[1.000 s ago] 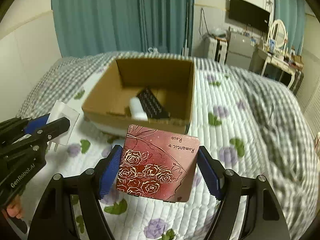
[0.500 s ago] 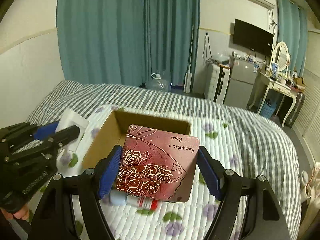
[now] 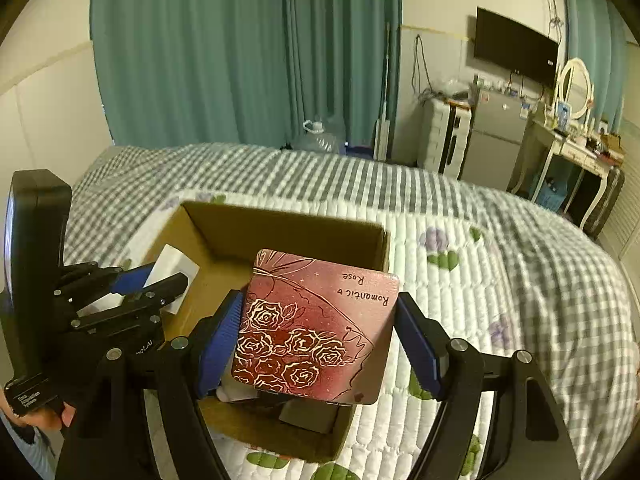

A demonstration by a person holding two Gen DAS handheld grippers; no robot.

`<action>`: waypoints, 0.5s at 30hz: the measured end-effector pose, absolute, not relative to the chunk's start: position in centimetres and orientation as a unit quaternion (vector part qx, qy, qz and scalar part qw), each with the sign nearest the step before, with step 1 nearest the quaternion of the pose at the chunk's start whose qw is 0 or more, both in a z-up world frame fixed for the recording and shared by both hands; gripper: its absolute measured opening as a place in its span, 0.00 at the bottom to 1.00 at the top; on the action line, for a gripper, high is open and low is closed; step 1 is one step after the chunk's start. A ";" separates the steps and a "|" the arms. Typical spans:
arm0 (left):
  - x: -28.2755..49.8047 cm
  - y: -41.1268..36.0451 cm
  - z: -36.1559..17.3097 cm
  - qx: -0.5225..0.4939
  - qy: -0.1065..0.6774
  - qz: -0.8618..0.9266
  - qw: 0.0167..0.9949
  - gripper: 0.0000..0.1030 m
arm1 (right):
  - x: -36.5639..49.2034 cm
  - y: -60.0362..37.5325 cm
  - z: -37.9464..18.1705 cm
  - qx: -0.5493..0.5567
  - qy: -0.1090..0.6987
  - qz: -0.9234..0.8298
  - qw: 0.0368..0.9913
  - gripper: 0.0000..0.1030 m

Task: Organize rigid objects
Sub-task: 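Lower the plug and pink card case into the box and release both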

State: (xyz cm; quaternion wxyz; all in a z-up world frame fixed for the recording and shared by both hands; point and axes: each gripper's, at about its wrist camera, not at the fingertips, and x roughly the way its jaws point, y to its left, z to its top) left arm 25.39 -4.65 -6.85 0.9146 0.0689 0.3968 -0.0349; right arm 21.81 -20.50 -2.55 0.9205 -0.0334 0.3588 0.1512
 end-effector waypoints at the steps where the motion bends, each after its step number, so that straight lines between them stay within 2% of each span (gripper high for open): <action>1: 25.5 -4.7 -7.3 0.071 0.401 -0.036 0.913 0.22 | 22.0 -20.6 -3.0 -0.032 0.361 0.151 0.920 0.72; 9: 25.4 -4.7 -7.4 0.059 0.400 -0.037 0.914 0.26 | 22.3 -21.3 -4.2 -0.025 0.368 0.150 0.917 0.72; 11: 25.3 -4.3 -6.5 0.051 0.390 -0.037 0.919 0.35 | 22.5 -21.1 -3.9 -0.025 0.365 0.150 0.918 0.72; 12: 25.1 -4.2 -5.9 0.046 0.384 -0.037 0.921 0.49 | 22.7 -21.0 -3.9 -0.025 0.365 0.151 0.918 0.72; 13: 25.1 -4.1 -5.5 0.044 0.378 -0.035 0.924 0.52 | 22.9 -20.8 -3.9 -0.026 0.366 0.151 0.918 0.73; 15: 24.7 -3.8 -4.6 0.046 0.367 -0.033 0.928 0.52 | 23.0 -20.5 -3.9 -0.029 0.366 0.151 0.918 0.73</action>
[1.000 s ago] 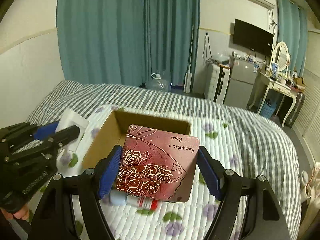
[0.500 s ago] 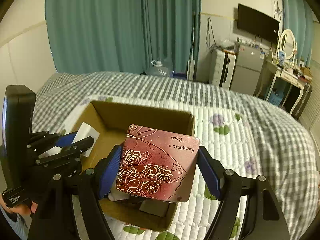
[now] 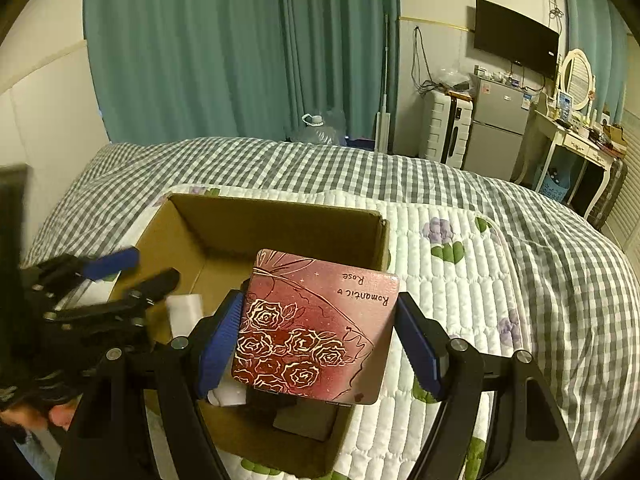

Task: Organize rigid objects
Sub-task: 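Lower the plug and pink card case into the box and release both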

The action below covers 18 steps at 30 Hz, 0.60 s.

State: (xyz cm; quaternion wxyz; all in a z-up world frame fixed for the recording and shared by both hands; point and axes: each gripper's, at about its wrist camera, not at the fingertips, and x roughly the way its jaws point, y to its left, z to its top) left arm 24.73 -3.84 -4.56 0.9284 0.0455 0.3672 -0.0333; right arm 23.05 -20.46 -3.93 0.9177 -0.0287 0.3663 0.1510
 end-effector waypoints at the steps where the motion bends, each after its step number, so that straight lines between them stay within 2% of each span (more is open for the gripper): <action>1: 24.6 -3.8 -4.2 0.047 0.364 -0.033 0.930 0.52 | 23.4 -20.1 -4.1 -0.032 0.367 0.151 0.917 0.73; 10: 23.1 -2.0 -2.8 0.039 0.343 -0.028 0.938 0.52 | 26.3 -18.5 -5.1 -0.019 0.383 0.148 0.912 0.74; 18: 19.6 -1.0 -1.1 0.026 0.331 -0.021 0.943 0.53 | 21.8 -18.9 -1.9 -0.023 0.357 0.144 0.923 0.83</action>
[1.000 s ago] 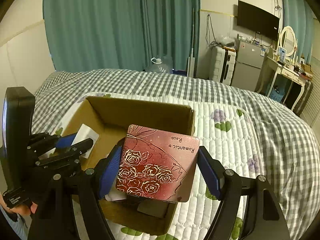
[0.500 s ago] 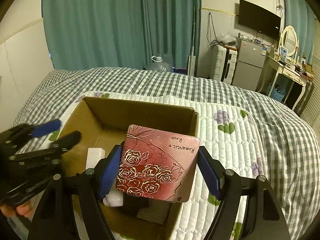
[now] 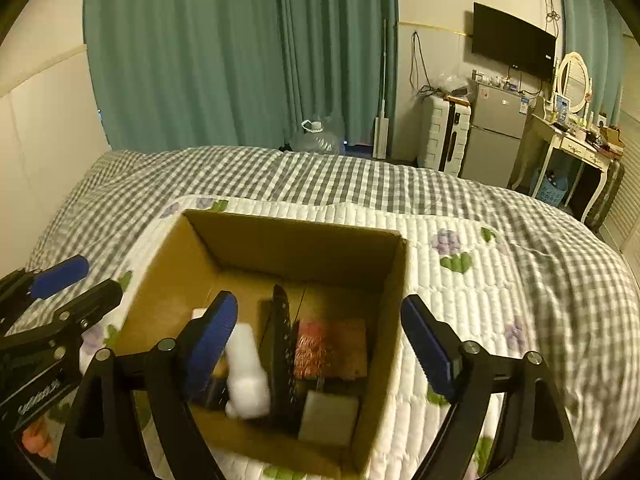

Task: Organize rigid objects
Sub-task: 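Lower the plug and pink card case into the box and release both, then grasp the light-blue earbud case with the left gripper while the right grasps the spray bottle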

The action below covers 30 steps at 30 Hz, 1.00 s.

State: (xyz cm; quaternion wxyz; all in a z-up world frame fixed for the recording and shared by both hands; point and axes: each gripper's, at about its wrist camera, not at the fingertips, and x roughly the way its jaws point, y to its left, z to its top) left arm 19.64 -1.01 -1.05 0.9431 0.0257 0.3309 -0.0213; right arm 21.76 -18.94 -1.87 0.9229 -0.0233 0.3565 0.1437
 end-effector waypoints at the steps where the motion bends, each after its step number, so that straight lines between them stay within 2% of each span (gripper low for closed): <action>1: 18.7 -0.9 -0.6 0.022 0.329 -0.022 0.944 0.55 | 20.7 -19.2 -1.2 -0.023 0.352 0.141 0.925 0.84; 6: 14.7 -0.4 0.9 0.010 0.324 -0.021 0.946 0.68 | 16.0 -20.1 1.2 -0.029 0.338 0.136 0.931 0.88; 9: 12.7 -0.1 1.3 0.005 0.321 -0.014 0.947 0.70 | 13.3 -20.4 1.8 -0.030 0.338 0.142 0.930 0.88; 11: 11.5 0.3 1.0 -0.004 0.322 -0.006 0.947 0.80 | 11.6 -20.6 1.8 -0.030 0.336 0.141 0.931 0.88; 12: 11.0 0.5 0.7 -0.010 0.323 -0.006 0.946 0.84 | 10.9 -20.6 1.6 -0.029 0.337 0.140 0.931 0.90; 13: 10.7 0.6 0.5 -0.013 0.324 -0.007 0.946 0.86 | 10.4 -20.6 1.3 -0.028 0.340 0.140 0.929 0.94; 16: 9.7 1.2 -1.3 -0.018 0.339 -0.007 0.941 0.91 | 9.4 -20.0 -0.6 -0.035 0.355 0.135 0.924 0.98; 24: 10.4 1.9 -8.0 -0.020 0.390 0.020 0.921 0.91 | 10.6 -17.3 -8.7 -0.067 0.417 0.112 0.900 0.99; 30: 12.0 2.2 -11.4 -0.018 0.416 0.057 0.907 0.91 | 13.6 -16.8 -13.4 -0.035 0.451 0.101 0.886 0.99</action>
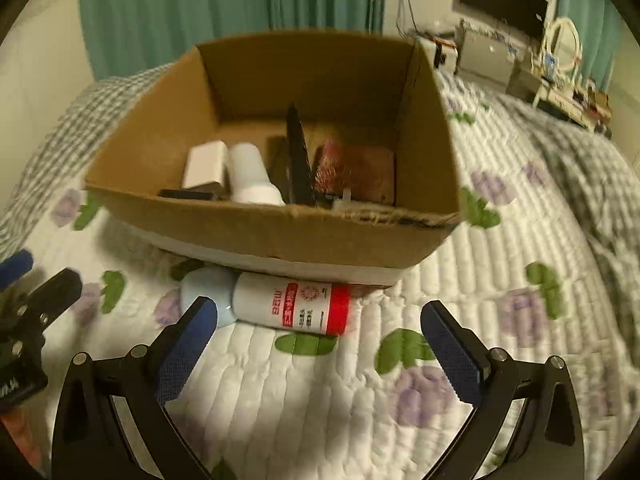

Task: Organize rigid objects
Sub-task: 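Grasp the light-blue earbud case with the left gripper while the right grasps the spray bottle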

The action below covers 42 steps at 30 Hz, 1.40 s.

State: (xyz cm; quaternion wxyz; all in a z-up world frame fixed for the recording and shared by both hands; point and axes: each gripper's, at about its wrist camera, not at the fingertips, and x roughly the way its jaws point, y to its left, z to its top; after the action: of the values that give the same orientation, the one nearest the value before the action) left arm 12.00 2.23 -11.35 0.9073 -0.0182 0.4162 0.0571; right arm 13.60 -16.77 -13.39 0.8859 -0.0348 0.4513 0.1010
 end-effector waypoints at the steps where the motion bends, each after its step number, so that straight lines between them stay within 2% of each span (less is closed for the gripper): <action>1: 12.2 2.3 -11.8 -0.021 0.422 0.060 0.904 0.91 | 13.9 -16.7 -13.8 -0.031 0.455 0.103 0.884 0.99; 6: 13.2 2.8 -13.9 -0.020 0.454 0.073 0.888 0.91 | 15.6 -16.3 -15.9 -0.020 0.466 0.110 0.878 0.98; 8: 13.2 2.6 -14.2 -0.016 0.454 0.073 0.888 0.91 | 16.0 -16.2 -16.6 -0.004 0.469 0.118 0.875 0.93; 11: 13.4 2.2 -14.3 -0.008 0.452 0.082 0.888 0.91 | 16.5 -15.8 -17.5 -0.002 0.475 0.136 0.869 0.80; 24: 14.2 -3.1 -14.8 0.013 0.463 0.015 0.886 0.91 | 14.0 -21.9 -15.1 0.027 0.446 0.060 0.893 0.79; 35: 17.0 -5.1 -17.2 0.012 0.476 -0.011 0.879 0.89 | 14.2 -22.8 -14.5 0.039 0.443 0.069 0.893 0.79; 36: 17.3 -5.3 -17.5 0.013 0.477 -0.014 0.879 0.88 | 14.0 -22.6 -14.3 0.040 0.443 0.070 0.893 0.79; 38: 18.1 -5.6 -18.0 0.017 0.478 -0.021 0.878 0.77 | 13.9 -22.7 -14.4 0.046 0.445 0.073 0.891 0.79; 40: 18.3 -6.1 -18.2 0.032 0.474 -0.028 0.880 0.60 | 14.1 -22.7 -14.6 0.049 0.449 0.074 0.889 0.79; 41: 18.4 -6.3 -18.2 0.039 0.471 -0.033 0.881 0.56 | 14.1 -22.8 -14.7 0.051 0.451 0.074 0.888 0.79; 42: 18.4 -6.4 -18.1 0.044 0.470 -0.036 0.881 0.56 | 14.0 -22.7 -14.7 0.052 0.452 0.074 0.888 0.79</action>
State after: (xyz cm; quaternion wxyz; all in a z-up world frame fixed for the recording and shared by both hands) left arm 18.42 -6.39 -18.13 0.8806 0.0444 0.4704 -0.0356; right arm 14.02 -22.72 -14.67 0.8875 0.0517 0.4519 0.0740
